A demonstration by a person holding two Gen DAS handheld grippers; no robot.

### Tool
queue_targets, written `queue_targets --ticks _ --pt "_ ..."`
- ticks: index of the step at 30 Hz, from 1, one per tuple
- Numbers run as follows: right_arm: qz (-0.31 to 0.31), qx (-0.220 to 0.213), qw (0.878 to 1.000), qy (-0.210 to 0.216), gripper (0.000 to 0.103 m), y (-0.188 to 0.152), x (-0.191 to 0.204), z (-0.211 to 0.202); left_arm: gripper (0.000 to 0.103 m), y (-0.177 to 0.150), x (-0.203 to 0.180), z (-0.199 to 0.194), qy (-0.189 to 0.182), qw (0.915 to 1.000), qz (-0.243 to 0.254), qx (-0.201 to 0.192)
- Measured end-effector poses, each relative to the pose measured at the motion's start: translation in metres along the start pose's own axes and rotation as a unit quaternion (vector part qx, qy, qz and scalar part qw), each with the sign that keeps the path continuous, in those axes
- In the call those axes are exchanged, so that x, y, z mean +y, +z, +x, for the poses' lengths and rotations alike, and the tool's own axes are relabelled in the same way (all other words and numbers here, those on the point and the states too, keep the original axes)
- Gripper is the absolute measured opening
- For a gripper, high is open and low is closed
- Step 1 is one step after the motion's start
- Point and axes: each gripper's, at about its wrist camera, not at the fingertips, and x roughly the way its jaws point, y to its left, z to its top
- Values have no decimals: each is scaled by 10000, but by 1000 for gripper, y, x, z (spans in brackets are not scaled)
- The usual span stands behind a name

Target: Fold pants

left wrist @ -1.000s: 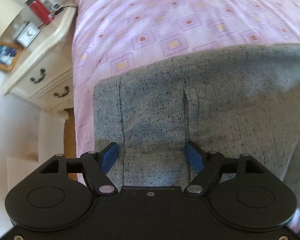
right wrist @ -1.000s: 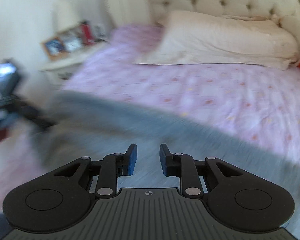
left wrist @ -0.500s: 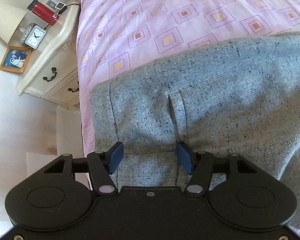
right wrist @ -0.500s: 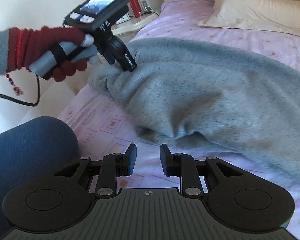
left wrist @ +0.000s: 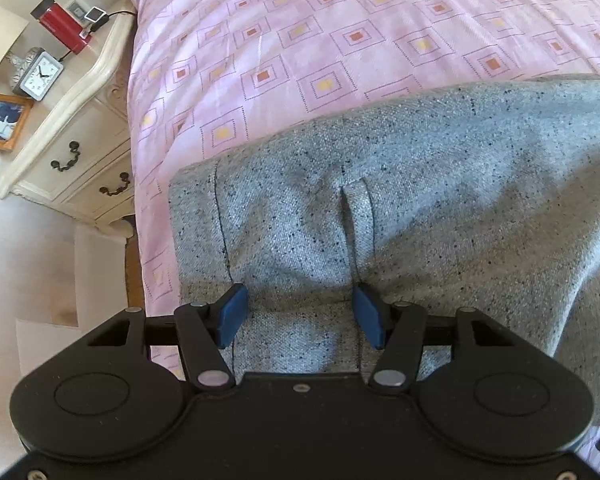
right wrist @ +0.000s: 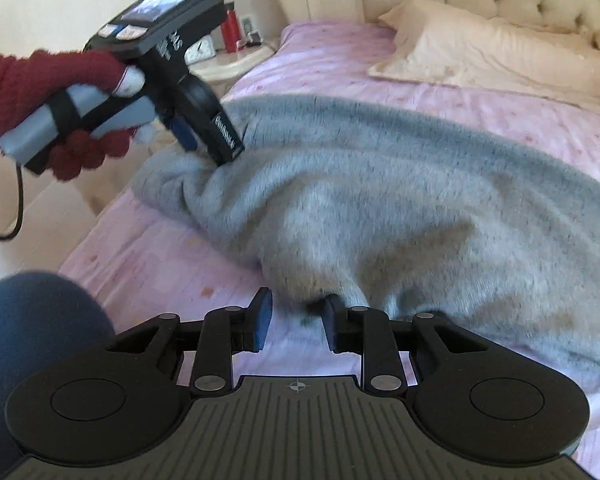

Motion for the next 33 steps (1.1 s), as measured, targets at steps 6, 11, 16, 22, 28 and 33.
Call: queue_targets --ticks 6,11,16,22,28,33 --pt "-871 266 9958 -2 6 -9 26 6 71 3 12 6 -170 9997 170 2" --pt "-1768 252 9834 -313 7 -36 47 6 83 11 39 20 -715 9966 -253 328" --pt "-1616 431 9859 -102 9 -25 43 -13 82 13 57 25 -1078 9911 -575 529" --pt "-877 -224 9959 33 9 6 13 -52 69 13 49 -14 -1200 9925 -205 112" --pt "-52 -302 9947 -980 9 22 -42 -20 69 31 13 -28 -1618 9866 -19 -218" --pt "-392 559 9910 -1155 8 -13 -43 3 69 44 3 -9 -1259 9917 -47 -266"
